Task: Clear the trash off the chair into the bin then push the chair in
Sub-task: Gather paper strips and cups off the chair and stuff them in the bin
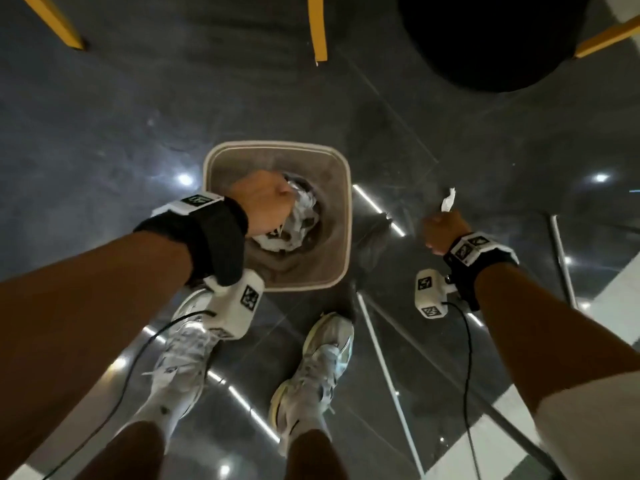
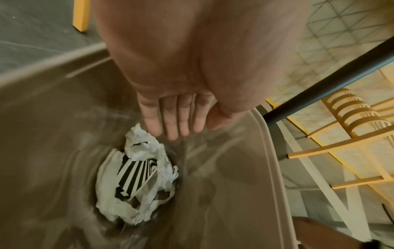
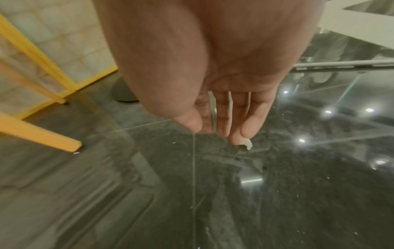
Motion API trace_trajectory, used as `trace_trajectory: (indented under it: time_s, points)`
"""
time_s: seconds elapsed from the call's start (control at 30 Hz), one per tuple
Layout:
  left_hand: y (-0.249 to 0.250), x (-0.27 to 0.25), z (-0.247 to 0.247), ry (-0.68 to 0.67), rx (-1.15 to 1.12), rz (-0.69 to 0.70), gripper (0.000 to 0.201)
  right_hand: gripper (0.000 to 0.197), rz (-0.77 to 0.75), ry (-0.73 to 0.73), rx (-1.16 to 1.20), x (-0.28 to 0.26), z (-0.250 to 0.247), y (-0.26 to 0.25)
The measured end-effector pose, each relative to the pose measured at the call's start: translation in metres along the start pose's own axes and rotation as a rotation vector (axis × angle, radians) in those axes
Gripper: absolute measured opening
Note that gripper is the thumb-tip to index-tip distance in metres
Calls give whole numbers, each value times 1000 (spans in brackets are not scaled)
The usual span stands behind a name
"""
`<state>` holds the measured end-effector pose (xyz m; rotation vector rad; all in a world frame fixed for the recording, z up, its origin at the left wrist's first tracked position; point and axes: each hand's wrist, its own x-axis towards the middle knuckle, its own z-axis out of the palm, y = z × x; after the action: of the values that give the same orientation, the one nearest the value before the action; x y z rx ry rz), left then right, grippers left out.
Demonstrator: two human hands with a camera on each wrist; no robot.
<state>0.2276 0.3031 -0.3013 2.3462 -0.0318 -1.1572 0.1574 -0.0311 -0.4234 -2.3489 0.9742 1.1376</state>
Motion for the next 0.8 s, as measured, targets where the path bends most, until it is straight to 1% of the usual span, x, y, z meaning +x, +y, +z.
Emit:
trace_trajectory:
  time_s: [0.07,0.1,0.17,0.2,0.23,0.27,0.3,0.4,0.47,0.5,0.53,0.57,0.6,0.63,0.67,0.7,0.73,0.77,0.8]
  points:
    - [-2,6,6,-9,33,24,32,38,47,-43,-4,20,12,17]
    - [-3,8,10,-27,36,22,33,43,54,-24,10,37,20,26]
    - [-7,8,18,-91,1,-27,33,54,51,-16,41,63,34,37]
    - [-10,7,22,-111,1,-39,31,55,50,-32,37,78,44,44]
    - [-12,7,24,-119,9,-49,30,51,45,-62,0,87,52,44]
    - [-15,8,25,-117,11,-50,30,47,44,-97,-21,92,56,43]
    - [-16,7,24,-115,17,-47,31,47,41,-110,-58,93,60,41]
    - [-18,-4,17,-87,48,-17,27,51,25,-101,-161,87,64,30]
    - [-17,-13,10,-104,84,-1,26,54,-15,-144,-225,67,60,18]
    - [-16,-17,7,-108,96,4,27,59,-40,-123,-256,54,57,10]
    - [-15,-20,3,-97,91,3,28,59,-78,-77,-255,34,52,2]
    - [-13,-24,-1,-83,71,-9,29,50,-123,-41,-227,11,41,-10]
    - [-12,-26,-5,-68,40,-24,29,39,-201,20,-162,-10,29,-22]
    - [-10,-31,-10,-67,15,-42,29,31,-231,78,-18,-36,17,-36]
    - [-8,-36,-13,-67,-9,-58,30,30,-245,117,149,-61,4,-49]
    - [-5,-42,-16,-66,-35,-76,33,34,-203,125,360,-90,-8,-64]
    - [-1,-50,-19,-63,-56,-87,37,40,-168,99,590,-117,-18,-74]
    - [6,-59,-23,-58,-80,-100,40,42,-146,99,777,-146,-27,-85]
    - [11,-69,-27,-55,-92,-111,40,37,-157,90,853,-173,-32,-96]
